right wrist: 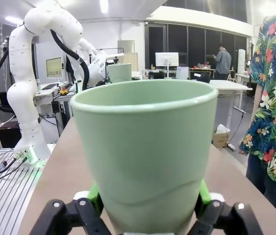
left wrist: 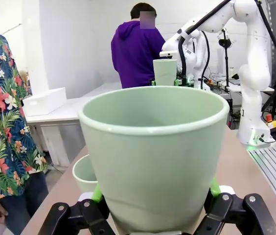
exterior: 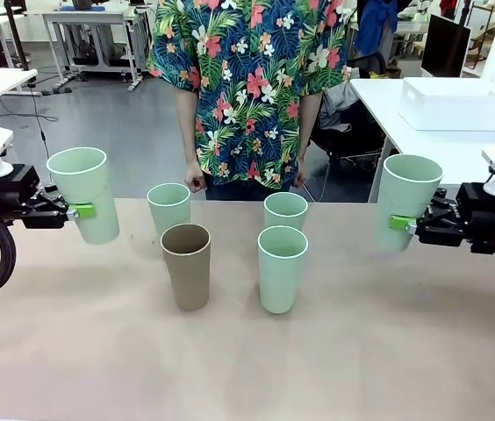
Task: Stack the cups and store them in the basket.
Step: Pick up two Reusable plastic cups , one in each hand.
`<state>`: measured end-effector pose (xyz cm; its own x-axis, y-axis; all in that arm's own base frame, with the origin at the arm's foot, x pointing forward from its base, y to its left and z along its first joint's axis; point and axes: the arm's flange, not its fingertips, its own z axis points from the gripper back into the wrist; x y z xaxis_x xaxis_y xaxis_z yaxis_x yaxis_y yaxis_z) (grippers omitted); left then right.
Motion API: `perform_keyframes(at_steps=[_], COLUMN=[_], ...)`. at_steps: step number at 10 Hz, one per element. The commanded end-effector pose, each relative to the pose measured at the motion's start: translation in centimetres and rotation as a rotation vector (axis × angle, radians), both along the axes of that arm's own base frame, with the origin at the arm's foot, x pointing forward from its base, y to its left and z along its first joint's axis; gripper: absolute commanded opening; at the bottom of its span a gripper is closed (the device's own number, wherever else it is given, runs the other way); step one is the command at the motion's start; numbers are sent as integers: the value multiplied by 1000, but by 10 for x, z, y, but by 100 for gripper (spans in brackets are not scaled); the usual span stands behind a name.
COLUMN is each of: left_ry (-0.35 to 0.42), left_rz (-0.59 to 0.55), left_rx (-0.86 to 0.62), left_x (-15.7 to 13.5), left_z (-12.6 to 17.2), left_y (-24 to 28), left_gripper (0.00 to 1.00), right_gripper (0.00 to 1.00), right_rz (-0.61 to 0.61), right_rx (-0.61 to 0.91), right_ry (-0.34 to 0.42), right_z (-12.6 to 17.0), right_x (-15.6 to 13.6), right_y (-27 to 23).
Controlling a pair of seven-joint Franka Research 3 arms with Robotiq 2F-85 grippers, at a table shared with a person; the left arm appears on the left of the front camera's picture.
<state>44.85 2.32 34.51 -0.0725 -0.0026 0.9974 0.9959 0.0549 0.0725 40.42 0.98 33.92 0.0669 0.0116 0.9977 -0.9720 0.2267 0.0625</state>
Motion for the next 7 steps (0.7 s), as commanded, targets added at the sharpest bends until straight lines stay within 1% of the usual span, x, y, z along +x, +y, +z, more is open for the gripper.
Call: perform_keyframes(at_steps=[1, 5, 7], left_ry=[-35, -15, -24], left_rz=[29, 39, 51], left_rx=[-36, -51, -41], left_x=[-12, -10, -12], left_z=[6, 12, 17], left_y=[-3, -6, -5], left_gripper=[86, 86, 86], right_gripper=[85, 85, 85], right_rz=[-3, -19, -20], right_rx=[9, 21, 21], right_ry=[-11, -15, -14], right_z=[2, 4, 6], right_x=[-6, -8, -11], right_y=[3, 2, 2])
